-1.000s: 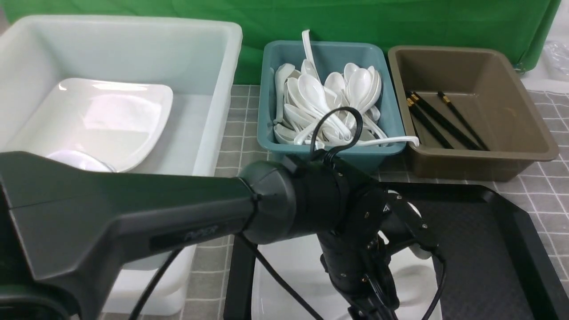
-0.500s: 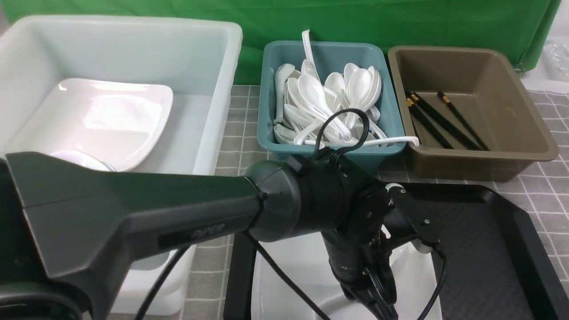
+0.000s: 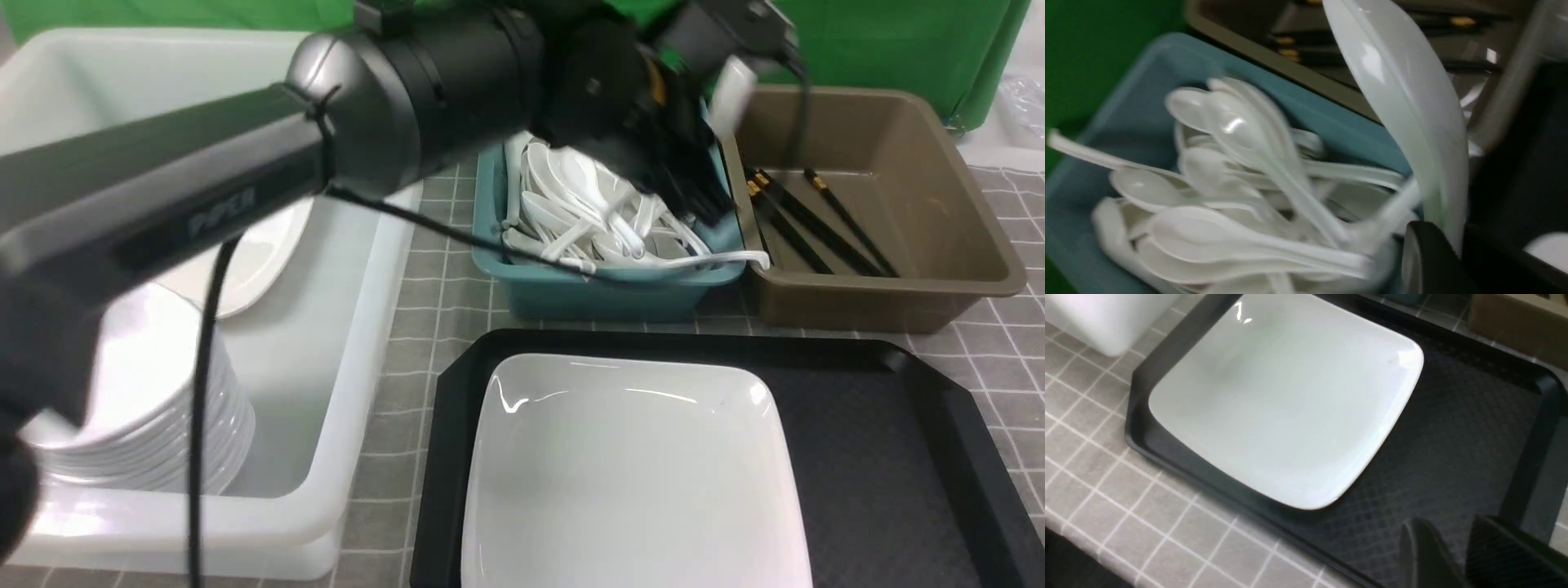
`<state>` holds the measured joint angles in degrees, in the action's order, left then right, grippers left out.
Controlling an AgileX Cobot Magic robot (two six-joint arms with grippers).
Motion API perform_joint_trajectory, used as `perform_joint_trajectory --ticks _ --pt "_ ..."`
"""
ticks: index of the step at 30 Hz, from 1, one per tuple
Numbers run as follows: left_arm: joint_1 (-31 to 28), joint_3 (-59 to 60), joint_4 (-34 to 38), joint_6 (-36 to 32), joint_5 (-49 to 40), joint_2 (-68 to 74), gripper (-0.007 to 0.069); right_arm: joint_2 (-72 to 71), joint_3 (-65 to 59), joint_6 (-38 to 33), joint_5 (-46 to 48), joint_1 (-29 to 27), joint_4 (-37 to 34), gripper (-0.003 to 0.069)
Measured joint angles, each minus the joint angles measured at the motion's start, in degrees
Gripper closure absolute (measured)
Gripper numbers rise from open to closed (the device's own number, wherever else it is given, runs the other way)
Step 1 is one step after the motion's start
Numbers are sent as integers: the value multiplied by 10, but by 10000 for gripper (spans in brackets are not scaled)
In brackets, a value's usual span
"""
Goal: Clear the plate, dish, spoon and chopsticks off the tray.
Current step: Use the left arm to put the soup spoon into the small storage box in the middle
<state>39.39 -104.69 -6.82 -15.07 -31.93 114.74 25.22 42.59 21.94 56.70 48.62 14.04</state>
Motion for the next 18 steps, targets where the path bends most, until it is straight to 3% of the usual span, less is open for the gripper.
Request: perform_joint_trajectory --ticks 5,9,13,15,16,17,18 --pt "-56 -33 2 21 25 66 252 0 0 8 -2 0 -30 452" --pt "-58 -34 17 49 -32 48 60 0 0 4 -3 0 -37 450" --pt "-49 -34 21 17 -117 -2 56 0 0 -8 -13 0 -36 450" --pt "-34 -8 22 -19 -171 -68 159 0 0 -17 -27 0 -36 450" --pt "-33 0 22 -27 -173 -80 170 0 0 -19 -29 0 -36 450" --pt "-20 39 32 -71 -191 -127 285 0 0 -22 -38 0 -36 449" --pt "-19 51 35 -87 -193 -139 299 0 0 -23 -38 0 -36 449"
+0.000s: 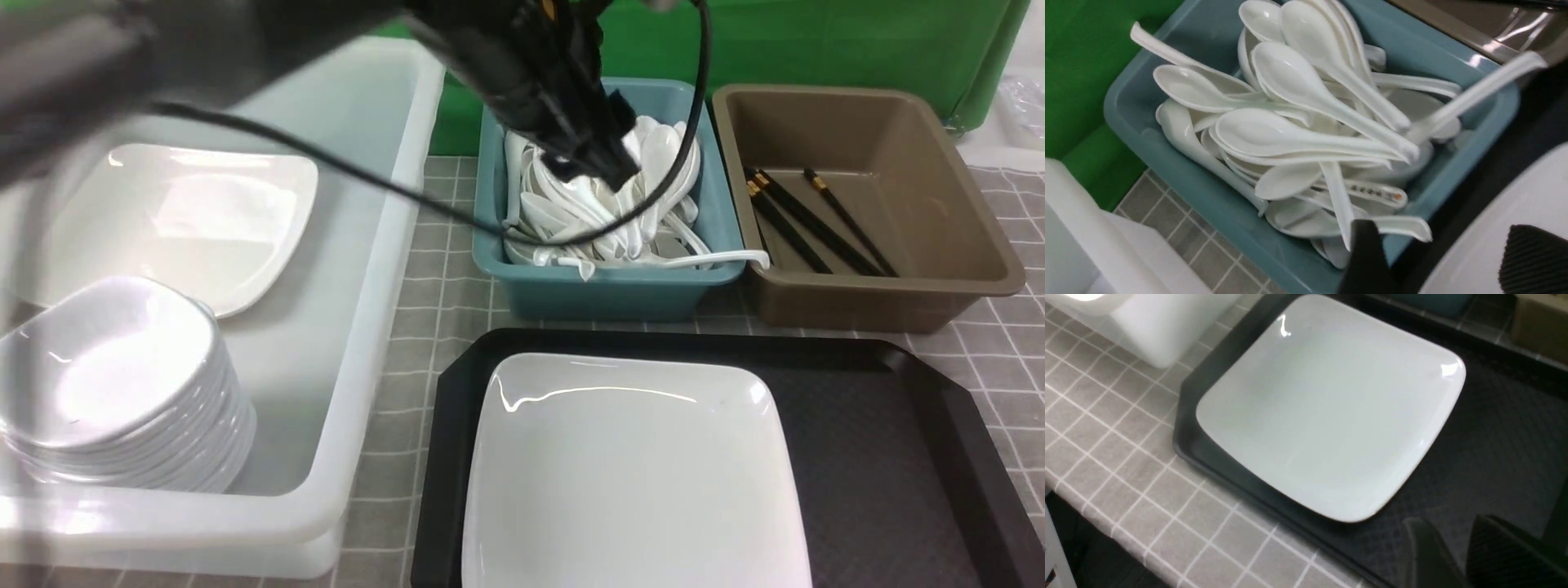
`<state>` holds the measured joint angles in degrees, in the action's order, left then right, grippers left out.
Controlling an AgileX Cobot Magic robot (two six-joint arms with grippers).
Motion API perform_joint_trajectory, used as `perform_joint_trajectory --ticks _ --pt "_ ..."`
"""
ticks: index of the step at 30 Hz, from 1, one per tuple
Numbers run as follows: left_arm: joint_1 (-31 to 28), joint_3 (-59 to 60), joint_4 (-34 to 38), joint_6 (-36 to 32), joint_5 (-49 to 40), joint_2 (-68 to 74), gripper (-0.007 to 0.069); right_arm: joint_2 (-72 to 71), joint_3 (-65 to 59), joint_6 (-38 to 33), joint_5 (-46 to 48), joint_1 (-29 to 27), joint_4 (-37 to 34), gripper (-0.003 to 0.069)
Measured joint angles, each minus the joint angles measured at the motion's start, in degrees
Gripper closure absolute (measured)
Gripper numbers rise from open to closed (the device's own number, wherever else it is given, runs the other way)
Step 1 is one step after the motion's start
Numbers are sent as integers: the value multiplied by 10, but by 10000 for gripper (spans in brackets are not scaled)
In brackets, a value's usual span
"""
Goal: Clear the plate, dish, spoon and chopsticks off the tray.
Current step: Use the left arm to put the soup spoon into the small storage box in the middle, then use the left arm to grab a plate from the dinner plate
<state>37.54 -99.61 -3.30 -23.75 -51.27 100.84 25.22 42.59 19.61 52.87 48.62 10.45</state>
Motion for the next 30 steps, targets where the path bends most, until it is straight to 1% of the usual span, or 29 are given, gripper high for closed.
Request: perform_joint_trajectory --ticks 1,2,4,5,6,8,11,13,14,15,16,17,20,21,23,25,30 --pt "8 19 7 -36 -13 -23 355 0 0 -1 -3 0 0 449" --pt "20 85 33 -117 -44 -68 463 0 0 -7 -12 0 0 446" --pt "38 181 79 -214 -66 -119 575 0 0 -12 -20 0 0 443" --pt "40 198 86 -220 -65 -127 580 0 0 -12 -21 0 0 443" --pt "49 242 100 -246 -58 -145 597 0 0 -13 -26 0 0 442" --pt "69 320 106 -285 -28 -169 599 0 0 -18 -40 0 1 442" --pt "95 412 95 -312 16 -181 544 0 0 -25 -56 0 1 442" --pt "104 462 93 -318 60 -181 477 0 0 -26 -66 0 1 442" --pt "105 467 93 -318 65 -181 469 0 0 -26 -68 0 1 442" --pt "107 484 93 -319 91 -181 428 0 0 -26 -69 0 1 442" --pt "107 520 91 -329 135 -181 351 0 0 -26 -73 0 1 442" --pt "107 523 90 -330 144 -181 334 0 0 -26 -74 0 1 442" --pt "107 564 86 -374 191 -181 216 0 0 -26 -75 0 1 442" --pt "108 573 86 -388 202 -182 190 0 0 -26 -75 0 1 442" --pt "108 587 86 -403 224 -181 162 0 0 -26 -75 0 1 442" --pt "108 593 87 -409 236 -180 155 0 0 -26 -75 0 1 442" --pt "108 594 90 -411 263 -160 169 0 0 -24 -75 0 1 442"
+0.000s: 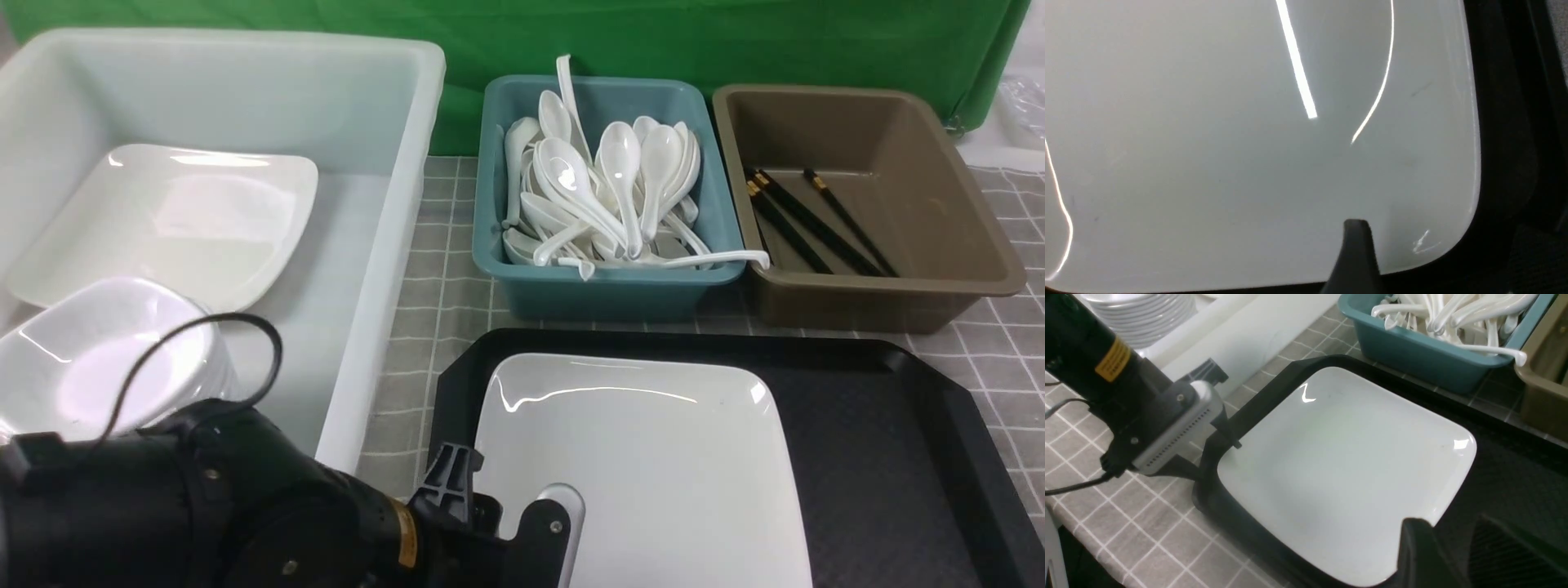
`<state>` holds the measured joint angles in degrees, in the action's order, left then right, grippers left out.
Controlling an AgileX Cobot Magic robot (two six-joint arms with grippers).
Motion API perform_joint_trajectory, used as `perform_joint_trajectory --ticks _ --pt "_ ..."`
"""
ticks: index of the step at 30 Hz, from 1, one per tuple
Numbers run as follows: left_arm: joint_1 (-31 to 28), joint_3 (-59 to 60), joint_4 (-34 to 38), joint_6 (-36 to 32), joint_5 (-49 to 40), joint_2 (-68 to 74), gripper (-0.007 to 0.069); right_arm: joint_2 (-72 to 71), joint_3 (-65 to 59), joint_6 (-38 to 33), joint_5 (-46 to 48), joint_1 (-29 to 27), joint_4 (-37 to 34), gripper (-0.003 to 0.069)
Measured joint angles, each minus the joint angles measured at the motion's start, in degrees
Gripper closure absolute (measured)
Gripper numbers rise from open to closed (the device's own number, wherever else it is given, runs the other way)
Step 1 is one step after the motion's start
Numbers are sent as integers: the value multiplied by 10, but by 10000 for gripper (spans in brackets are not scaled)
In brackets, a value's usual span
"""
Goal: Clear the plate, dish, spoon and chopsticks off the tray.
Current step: Use the left arm to grab a plate from the dinner plate
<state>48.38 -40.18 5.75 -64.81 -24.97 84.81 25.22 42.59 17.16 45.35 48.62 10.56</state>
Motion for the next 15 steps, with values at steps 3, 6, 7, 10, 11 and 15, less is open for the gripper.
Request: perform_joint_trajectory --ticks 3,6,7,10,11,15 --pt "0 0 1 0 8 15 187 0 0 1 0 0 0 442" --pt "2 0 7 -6 27 37 200 0 0 2 0 0 0 442" --pt "2 0 7 -6 27 37 200 0 0 2 0 0 0 442" --pt "2 0 8 -9 51 55 202 0 0 2 0 0 0 438" --pt "2 0 8 -9 62 62 202 0 0 2 0 0 0 435" --pt "2 -1 8 -10 81 74 204 0 0 2 0 0 0 431"
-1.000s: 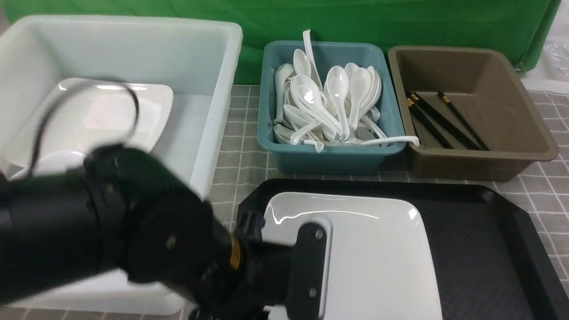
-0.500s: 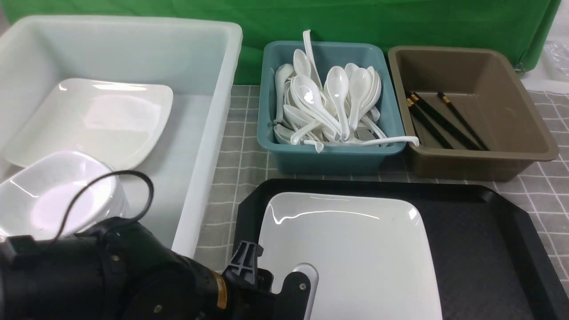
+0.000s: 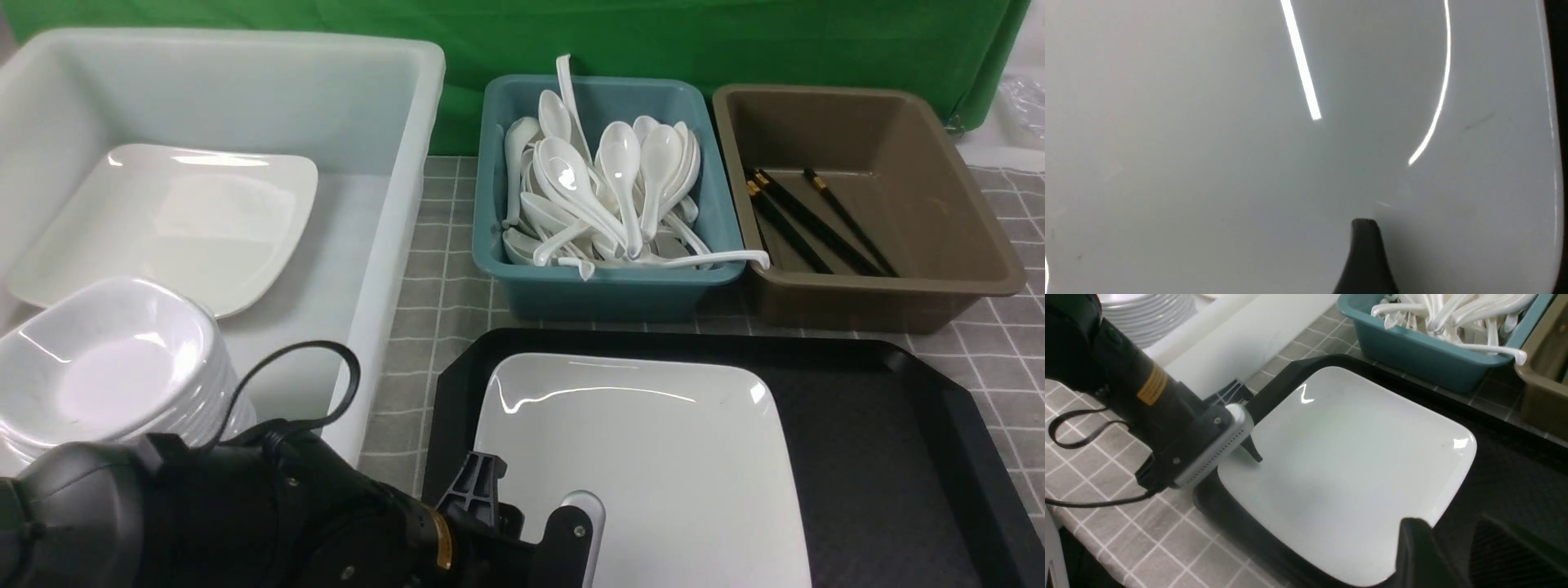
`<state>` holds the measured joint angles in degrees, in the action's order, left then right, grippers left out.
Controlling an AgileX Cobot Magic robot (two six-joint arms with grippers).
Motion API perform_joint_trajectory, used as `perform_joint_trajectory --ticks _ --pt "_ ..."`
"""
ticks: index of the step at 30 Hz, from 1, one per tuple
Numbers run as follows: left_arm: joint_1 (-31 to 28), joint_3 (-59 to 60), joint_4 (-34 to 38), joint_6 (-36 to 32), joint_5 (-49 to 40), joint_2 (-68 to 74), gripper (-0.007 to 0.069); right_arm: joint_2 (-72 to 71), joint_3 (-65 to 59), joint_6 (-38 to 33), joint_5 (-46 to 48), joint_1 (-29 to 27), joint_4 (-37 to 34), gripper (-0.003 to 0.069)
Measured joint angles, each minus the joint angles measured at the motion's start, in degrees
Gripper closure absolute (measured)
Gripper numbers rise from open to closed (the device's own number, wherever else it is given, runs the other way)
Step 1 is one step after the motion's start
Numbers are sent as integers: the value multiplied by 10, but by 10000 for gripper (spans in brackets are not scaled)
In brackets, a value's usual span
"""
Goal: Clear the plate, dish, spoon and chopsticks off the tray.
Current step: Use the left arm to grab a plate from the dinner plate
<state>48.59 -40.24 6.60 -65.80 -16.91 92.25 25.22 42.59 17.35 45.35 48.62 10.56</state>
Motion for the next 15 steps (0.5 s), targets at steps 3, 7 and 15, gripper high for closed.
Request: perform_joint_trajectory --ticks 3,7,15 --pt "0 -1 -1 1 16 9 225 0 0 0 0 0 0 428" --pt "0 -3 -2 30 27 17 322 0 0 0 0 0 0 425" --pt "37 -4 -24 99 0 -19 425 0 0 0 -3 0 0 425"
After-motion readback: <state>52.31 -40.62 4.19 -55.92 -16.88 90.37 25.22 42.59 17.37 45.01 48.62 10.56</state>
